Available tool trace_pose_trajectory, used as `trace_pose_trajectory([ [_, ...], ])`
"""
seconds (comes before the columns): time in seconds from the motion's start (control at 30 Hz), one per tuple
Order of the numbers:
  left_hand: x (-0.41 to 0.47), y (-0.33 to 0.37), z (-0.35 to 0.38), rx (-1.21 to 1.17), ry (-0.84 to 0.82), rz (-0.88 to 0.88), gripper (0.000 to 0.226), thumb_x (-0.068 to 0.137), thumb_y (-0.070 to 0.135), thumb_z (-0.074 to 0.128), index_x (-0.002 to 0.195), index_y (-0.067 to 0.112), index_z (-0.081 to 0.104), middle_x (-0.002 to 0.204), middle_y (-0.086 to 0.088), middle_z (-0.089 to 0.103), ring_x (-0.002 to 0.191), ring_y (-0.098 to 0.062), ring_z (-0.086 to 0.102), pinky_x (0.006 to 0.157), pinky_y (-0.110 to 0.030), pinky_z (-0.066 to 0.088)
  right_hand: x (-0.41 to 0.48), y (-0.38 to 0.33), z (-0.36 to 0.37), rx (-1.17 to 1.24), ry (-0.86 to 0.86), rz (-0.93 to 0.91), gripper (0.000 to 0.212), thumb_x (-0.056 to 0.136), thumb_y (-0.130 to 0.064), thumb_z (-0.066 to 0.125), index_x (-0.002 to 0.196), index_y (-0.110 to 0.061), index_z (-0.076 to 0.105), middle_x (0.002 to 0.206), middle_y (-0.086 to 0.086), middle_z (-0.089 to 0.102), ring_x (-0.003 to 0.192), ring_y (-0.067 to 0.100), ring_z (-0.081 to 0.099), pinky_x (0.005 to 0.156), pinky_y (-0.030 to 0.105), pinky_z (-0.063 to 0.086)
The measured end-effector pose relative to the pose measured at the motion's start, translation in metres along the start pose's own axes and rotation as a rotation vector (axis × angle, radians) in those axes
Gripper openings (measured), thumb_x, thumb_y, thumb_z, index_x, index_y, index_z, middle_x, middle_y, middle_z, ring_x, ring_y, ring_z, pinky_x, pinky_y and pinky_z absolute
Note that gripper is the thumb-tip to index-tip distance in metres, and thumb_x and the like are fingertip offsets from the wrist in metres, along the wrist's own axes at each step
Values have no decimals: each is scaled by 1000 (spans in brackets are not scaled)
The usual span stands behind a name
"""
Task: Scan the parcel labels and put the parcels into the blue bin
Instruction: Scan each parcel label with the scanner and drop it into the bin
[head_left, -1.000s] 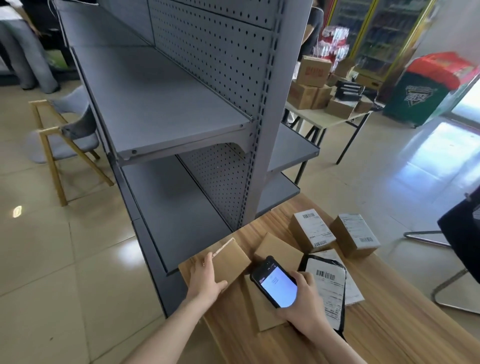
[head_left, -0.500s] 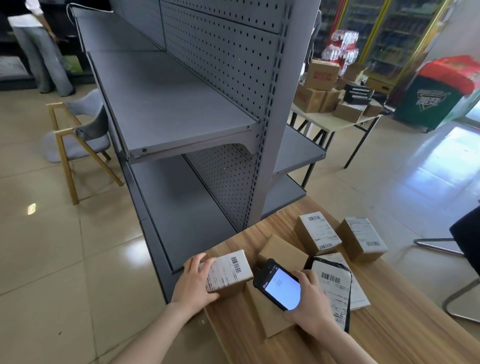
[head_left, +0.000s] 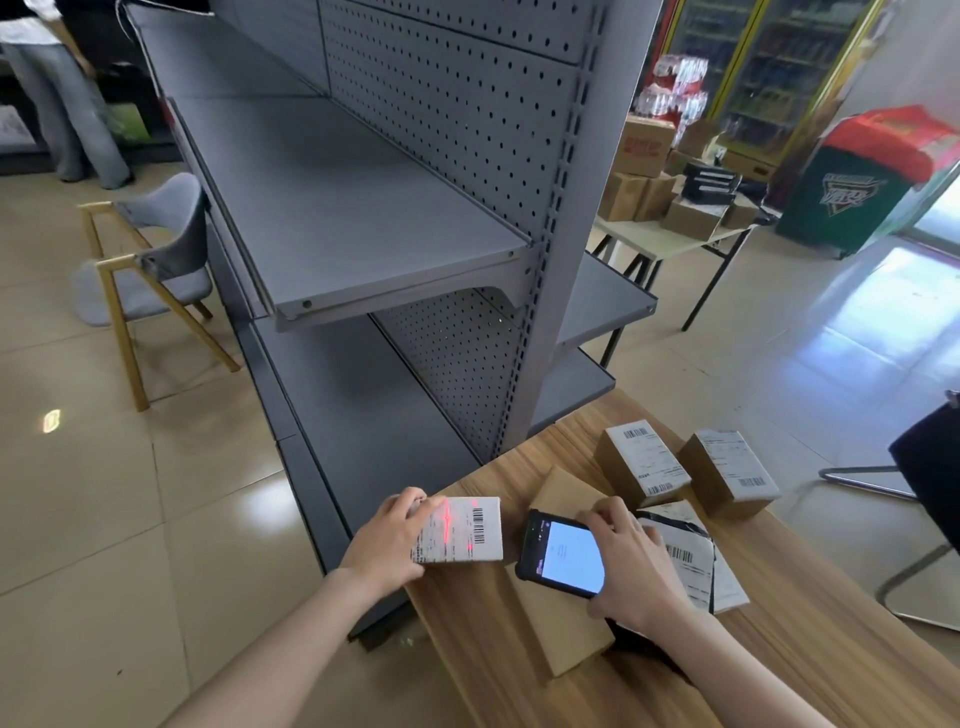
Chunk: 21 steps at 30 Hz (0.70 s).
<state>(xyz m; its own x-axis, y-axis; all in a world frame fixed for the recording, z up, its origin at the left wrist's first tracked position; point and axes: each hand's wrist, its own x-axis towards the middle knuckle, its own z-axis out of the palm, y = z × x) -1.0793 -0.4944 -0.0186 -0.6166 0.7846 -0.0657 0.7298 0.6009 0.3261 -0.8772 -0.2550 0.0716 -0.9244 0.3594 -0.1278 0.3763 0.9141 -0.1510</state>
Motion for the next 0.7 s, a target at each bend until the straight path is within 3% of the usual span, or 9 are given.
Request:
trace_pose_trajectory([
  [0.2, 8, -14, -11, -6, 5, 62, 82, 78, 21, 69, 147, 29, 25, 141, 7, 28, 133, -15, 26, 90, -35, 54, 2, -14, 6, -16, 1, 75, 92, 63, -41, 79, 140, -37, 28, 136, -11, 28, 124, 11, 32, 108, 32, 28],
  [0.53, 5, -22, -21, 49, -16, 152, 85, 78, 19, 70, 148, 28, 22, 145, 9, 25, 135, -13, 22, 90, -31, 53, -16, -17, 14, -46, 26, 164, 91, 62, -42, 78, 139, -36, 30, 132, -9, 30, 122, 13, 33, 107, 34, 28],
  [0.7, -10, -3, -39, 22, 83, 129, 83, 77, 23, 69, 148, 28, 25, 145, 9, 26, 135, -13, 23, 94, -29, 50, -51, -13, 11, 115, 78, 222, 95, 62, -49, 78, 141, -35, 27, 139, -9, 27, 128, 15, 33, 111, 37, 28],
])
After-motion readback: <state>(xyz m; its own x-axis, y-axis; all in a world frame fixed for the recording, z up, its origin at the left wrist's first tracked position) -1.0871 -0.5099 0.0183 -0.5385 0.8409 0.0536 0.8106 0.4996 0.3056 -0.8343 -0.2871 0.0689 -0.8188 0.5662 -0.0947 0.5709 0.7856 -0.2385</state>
